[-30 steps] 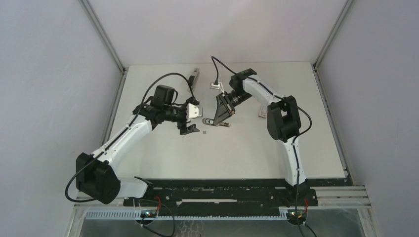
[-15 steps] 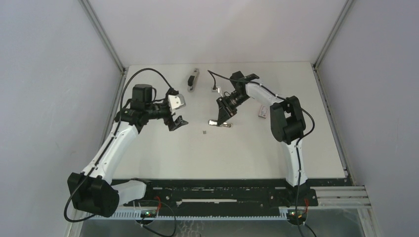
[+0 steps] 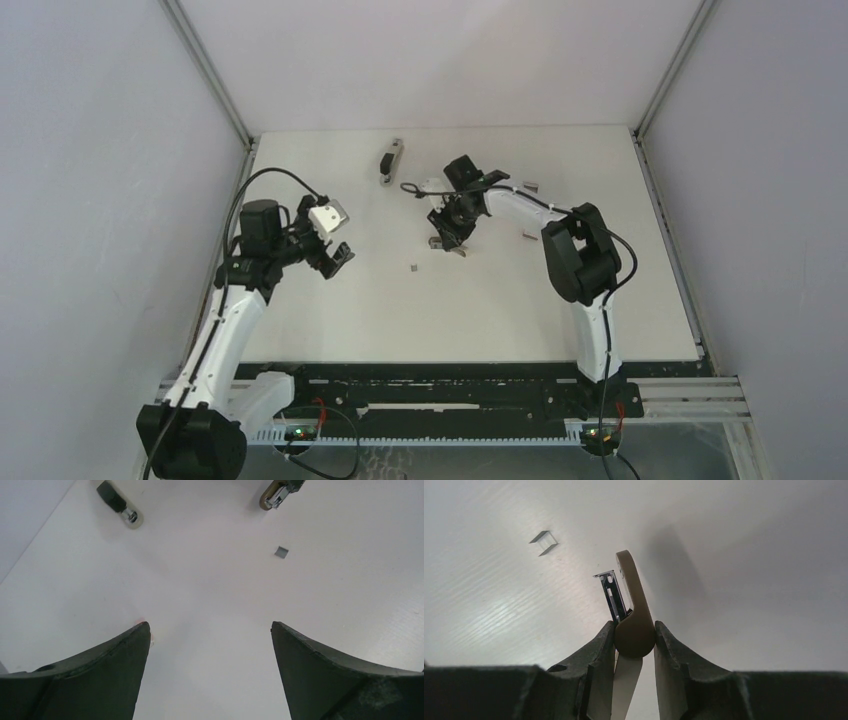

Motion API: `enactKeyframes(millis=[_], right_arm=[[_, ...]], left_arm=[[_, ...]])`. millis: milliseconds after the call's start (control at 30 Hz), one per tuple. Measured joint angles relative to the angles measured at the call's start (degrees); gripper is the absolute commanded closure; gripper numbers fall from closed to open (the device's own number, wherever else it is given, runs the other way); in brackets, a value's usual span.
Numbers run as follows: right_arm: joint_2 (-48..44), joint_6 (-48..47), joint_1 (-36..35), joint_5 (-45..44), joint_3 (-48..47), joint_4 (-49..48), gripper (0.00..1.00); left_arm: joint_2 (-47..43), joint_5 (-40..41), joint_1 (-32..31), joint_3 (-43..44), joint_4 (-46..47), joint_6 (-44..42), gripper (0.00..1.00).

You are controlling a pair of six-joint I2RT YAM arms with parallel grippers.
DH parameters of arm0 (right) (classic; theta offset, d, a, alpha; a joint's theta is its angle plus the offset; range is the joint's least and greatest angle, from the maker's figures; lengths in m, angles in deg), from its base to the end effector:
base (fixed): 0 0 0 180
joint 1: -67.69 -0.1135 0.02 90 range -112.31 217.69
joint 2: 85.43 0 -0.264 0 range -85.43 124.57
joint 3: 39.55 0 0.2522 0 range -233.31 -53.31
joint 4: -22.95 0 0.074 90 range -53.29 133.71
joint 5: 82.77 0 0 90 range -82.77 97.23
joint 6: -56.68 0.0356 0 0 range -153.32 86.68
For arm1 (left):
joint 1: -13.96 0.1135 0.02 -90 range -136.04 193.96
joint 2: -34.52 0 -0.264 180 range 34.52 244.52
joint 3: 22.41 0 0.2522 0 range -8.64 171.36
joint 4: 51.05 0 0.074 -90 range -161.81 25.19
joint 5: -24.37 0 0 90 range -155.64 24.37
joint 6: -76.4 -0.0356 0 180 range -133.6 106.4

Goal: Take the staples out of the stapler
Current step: Unload the staple at the center of the board.

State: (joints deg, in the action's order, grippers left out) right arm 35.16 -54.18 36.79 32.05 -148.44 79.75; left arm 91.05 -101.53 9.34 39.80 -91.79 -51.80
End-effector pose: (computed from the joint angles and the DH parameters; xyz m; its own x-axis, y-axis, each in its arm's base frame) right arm 0.3701 0.2389 0.1907 -0.5330 -0.6957 -0.4816 -0.8432 0.4838 0.2345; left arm 0.2072 -0.0377 0.2996 -0.1138 0.5118 -0.8516 0.7813 0.5755 0.2415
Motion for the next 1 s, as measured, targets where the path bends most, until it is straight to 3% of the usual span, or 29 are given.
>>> enactKeyframes(millis=[500, 767, 1000], right_arm=[[-5.33, -8.09, -12.68, -29.83, 13.9, -21.29, 0.85], [-7.45, -12.33, -15.37, -38.62, 17.16, -27.65, 0.85], [-8.59, -14.19, -17.4, -41.29, 17.46, -30.08, 0.85]], left_arm=[[-7.89, 3.87, 2.69, -6.21, 5.46, 3.17, 0.05], [-7.96, 4.31, 2.8, -7.39, 6.62, 3.41, 0.04], [-7.96, 4.26, 2.8, -7.45, 7.34, 4.17, 0.05]])
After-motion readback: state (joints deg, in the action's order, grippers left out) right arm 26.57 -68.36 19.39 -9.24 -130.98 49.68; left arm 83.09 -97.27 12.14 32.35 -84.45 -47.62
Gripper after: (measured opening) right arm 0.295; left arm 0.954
